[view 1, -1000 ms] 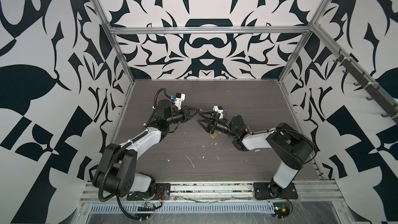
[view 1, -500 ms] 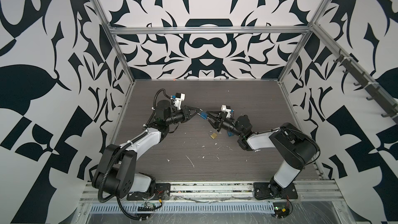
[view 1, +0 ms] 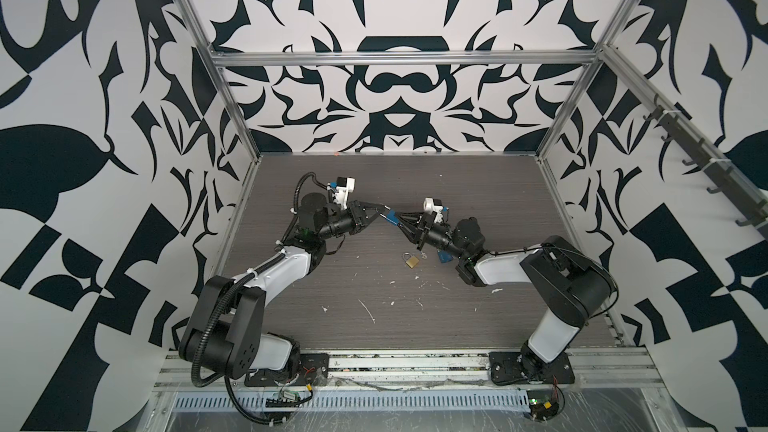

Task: Lock with the key

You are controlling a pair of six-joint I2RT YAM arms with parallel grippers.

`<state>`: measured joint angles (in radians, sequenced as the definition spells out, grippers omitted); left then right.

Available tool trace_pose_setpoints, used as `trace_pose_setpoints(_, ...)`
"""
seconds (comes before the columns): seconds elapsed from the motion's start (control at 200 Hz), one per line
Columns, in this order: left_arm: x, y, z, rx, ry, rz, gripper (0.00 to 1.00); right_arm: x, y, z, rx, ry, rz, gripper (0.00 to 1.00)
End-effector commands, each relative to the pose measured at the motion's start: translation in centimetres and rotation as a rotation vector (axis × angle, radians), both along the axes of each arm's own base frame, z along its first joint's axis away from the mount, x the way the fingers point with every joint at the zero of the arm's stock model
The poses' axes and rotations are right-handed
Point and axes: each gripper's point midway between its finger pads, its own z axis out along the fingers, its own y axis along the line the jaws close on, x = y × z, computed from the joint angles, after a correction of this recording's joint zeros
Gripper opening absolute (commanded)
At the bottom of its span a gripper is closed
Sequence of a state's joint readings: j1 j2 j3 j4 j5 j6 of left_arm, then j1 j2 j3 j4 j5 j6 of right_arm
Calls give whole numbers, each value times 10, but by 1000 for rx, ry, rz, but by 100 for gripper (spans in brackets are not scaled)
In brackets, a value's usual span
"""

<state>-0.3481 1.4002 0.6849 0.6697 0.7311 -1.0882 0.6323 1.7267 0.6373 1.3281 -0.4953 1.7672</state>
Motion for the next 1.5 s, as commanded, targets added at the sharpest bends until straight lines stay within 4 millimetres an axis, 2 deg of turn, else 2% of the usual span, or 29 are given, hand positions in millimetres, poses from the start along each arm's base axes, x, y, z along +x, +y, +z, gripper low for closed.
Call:
trace_pose_setpoints(0.0,-3,-1,-12,7,29,-9,0,-15,4,61,99,-186,45,21)
trace_pose_setpoints(0.31,-1,-2,-16,7,50,-13,0,-23,5,59,77,-204,63,23)
trace_pose_setpoints(0.705,1,-4,-21,1,73,-23,0,-20,12,64,89,-219,87,26)
trace_pose_setpoints(0.76,1,-5,-22,-1,73,-22,0,-20,12,64,88,-217,88,23)
trace_pose_setpoints(0.94,0,-3,-21,-8,73,-17,0,-23,12,62,71,-219,93,0)
trace_pose_setpoints(1.1,-2,-2,-23,17,72,-14,0,-22,14,53,33,-216,106,0)
trace_pose_setpoints(1.115,-3,-2,-22,19,69,-15,7,-21,14,53,31,-216,107,0)
trace_pose_setpoints(1.16,-4,-1,-23,28,64,-15,40,-20,13,52,29,-215,108,0)
trace_pose_setpoints(1.185,-5,-1,-23,33,63,-15,55,-19,13,52,28,-212,110,0)
trace_pose_setpoints(1.215,-5,1,-23,42,60,-11,66,-17,12,50,20,-204,111,0)
trace_pose_setpoints(1.27,-5,5,-26,68,58,8,80,-14,8,49,4,-203,114,0)
trace_pose_setpoints(1.405,-4,23,-29,152,47,71,84,-14,0,47,-100,-239,140,0)
trace_pose_setpoints(1.495,-3,35,-34,200,33,110,84,-20,-2,29,-303,-244,181,0)
